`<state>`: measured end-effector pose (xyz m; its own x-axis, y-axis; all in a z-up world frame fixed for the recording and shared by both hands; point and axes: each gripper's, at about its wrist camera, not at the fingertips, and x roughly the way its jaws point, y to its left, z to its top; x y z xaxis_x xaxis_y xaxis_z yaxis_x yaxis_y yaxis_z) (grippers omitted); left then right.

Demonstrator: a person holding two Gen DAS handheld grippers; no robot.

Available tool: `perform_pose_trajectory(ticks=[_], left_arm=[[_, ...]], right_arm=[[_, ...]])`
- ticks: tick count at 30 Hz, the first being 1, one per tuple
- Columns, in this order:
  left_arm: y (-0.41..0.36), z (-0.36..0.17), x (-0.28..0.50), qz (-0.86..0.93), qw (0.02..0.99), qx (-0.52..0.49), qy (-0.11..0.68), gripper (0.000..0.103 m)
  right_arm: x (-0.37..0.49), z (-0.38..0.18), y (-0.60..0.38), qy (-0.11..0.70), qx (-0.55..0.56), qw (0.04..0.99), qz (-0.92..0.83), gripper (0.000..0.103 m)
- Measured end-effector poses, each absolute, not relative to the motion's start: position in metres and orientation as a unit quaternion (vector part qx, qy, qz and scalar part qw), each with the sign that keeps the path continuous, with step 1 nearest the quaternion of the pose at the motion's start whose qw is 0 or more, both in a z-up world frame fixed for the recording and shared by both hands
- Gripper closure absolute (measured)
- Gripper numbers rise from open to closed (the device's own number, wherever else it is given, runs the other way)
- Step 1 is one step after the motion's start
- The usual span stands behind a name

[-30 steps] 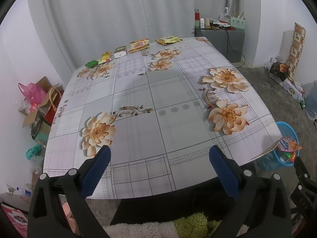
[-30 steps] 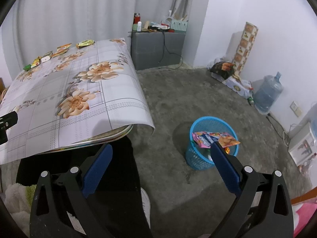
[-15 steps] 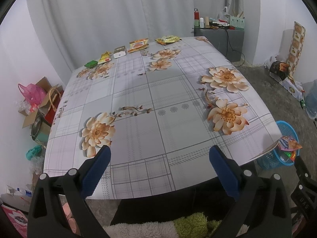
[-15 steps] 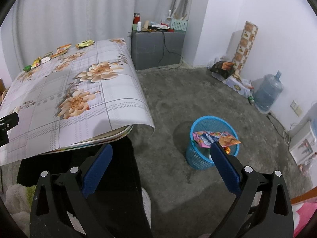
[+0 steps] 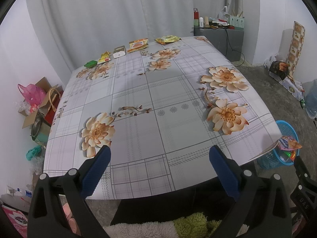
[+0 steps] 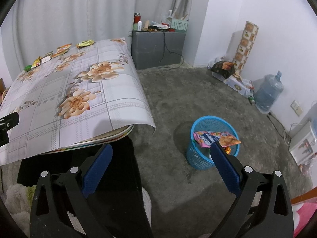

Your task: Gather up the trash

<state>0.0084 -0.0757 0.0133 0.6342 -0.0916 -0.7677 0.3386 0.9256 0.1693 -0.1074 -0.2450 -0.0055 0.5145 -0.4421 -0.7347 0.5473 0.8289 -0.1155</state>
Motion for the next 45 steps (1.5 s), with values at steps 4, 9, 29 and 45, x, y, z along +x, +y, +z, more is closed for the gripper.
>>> perform_pose_trajectory(ticks=[4, 9, 29, 45], left_arm=[[-0.0761, 0.0129, 0.0093, -0.122, 0.891, 0.151, 0.41, 0.006], [-0.076, 0.0127, 0.0088, -0.121, 0.891, 0.152, 0.411, 0.006], [-0.0753, 0.0117, 0.0096, -0.122, 0.89, 0.152, 0.412, 0.006], [-0.0744, 0.0111, 0.0091, -0.122, 0.89, 0.152, 0.413, 0.006]], right_arm=[[-0.1073, -0.0048, -0.2452, 0.402, 0.066, 0.868, -0.285, 0.008], [-0.107, -0.0037, -0.2447, 0.402, 0.067, 0.868, -0.285, 0.008], [-0.1074, -0.0031, -0.2453, 0.403, 0.067, 0.868, -0.284, 0.008], [-0.1079, -0.002, -0.2455, 0.403, 0.067, 0.868, -0.284, 0.008]])
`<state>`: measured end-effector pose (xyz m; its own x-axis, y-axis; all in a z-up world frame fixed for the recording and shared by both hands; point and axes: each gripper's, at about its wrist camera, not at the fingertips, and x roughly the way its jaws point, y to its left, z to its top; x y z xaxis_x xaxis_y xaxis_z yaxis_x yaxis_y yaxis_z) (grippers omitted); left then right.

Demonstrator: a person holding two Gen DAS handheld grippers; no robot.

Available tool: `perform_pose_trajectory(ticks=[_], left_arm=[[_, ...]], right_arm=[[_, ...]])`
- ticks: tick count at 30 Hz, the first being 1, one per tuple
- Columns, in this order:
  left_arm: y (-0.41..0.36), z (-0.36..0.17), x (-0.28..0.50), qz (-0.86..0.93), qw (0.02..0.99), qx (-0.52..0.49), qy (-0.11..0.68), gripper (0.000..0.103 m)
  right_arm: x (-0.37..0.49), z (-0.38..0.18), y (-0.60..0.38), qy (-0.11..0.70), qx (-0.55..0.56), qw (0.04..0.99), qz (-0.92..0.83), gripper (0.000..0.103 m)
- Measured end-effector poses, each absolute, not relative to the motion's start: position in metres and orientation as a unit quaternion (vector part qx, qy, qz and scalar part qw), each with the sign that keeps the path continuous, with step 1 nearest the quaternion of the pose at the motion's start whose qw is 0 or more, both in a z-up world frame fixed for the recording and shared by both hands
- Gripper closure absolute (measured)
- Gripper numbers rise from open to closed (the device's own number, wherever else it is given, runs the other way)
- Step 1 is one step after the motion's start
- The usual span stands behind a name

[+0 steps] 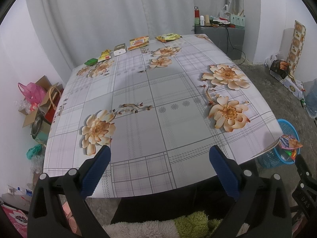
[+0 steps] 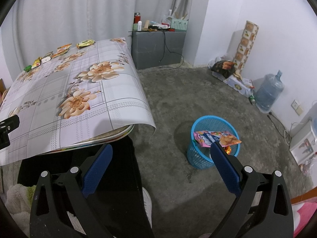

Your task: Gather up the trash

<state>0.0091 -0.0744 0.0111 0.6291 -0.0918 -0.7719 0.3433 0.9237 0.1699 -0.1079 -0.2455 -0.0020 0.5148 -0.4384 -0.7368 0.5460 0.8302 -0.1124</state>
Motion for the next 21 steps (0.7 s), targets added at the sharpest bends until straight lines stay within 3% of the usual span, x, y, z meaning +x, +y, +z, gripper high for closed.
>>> perform_pose_trajectory(ticks=[21], left_arm=[[-0.0742, 0.0111, 0.0109, -0.123, 0.889, 0.152, 0.414, 0.006]], right_arm=[[-0.1085, -0.0017, -0.2464, 0.402, 0.067, 0.868, -0.283, 0.008]])
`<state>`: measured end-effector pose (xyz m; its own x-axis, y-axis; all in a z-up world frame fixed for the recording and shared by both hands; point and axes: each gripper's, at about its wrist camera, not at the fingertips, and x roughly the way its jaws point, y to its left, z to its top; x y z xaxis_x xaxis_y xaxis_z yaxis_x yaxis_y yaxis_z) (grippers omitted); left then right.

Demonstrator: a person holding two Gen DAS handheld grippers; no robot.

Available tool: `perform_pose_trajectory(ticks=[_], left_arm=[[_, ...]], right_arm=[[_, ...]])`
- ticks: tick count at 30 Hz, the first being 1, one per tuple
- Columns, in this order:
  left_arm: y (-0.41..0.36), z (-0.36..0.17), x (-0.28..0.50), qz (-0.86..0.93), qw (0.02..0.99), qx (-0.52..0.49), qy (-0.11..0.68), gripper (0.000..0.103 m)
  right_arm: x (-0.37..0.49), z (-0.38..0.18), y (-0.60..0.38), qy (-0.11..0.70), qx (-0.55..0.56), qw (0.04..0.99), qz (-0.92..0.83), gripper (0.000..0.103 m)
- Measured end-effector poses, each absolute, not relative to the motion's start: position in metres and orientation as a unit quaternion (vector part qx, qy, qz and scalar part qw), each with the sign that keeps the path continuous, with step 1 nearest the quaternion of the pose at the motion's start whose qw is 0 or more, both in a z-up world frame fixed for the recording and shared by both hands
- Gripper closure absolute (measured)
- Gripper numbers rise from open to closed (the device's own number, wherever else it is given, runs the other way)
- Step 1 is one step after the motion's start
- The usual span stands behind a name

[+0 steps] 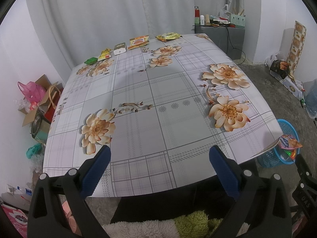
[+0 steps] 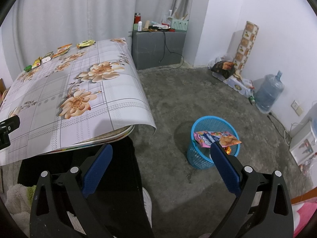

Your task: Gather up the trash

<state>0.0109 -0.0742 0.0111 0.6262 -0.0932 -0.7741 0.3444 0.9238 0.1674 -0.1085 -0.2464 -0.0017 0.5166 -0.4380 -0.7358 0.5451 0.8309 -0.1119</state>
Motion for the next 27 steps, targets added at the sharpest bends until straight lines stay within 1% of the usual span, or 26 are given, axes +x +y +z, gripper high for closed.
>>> perform_pose_trajectory(ticks=[27], left_arm=[[-0.0727, 0.01, 0.0105, -0.125, 0.887, 0.15, 0.418, 0.006]], right_arm=[[-0.1086, -0.0016, -0.2465, 0.402, 0.067, 0.868, -0.283, 0.008]])
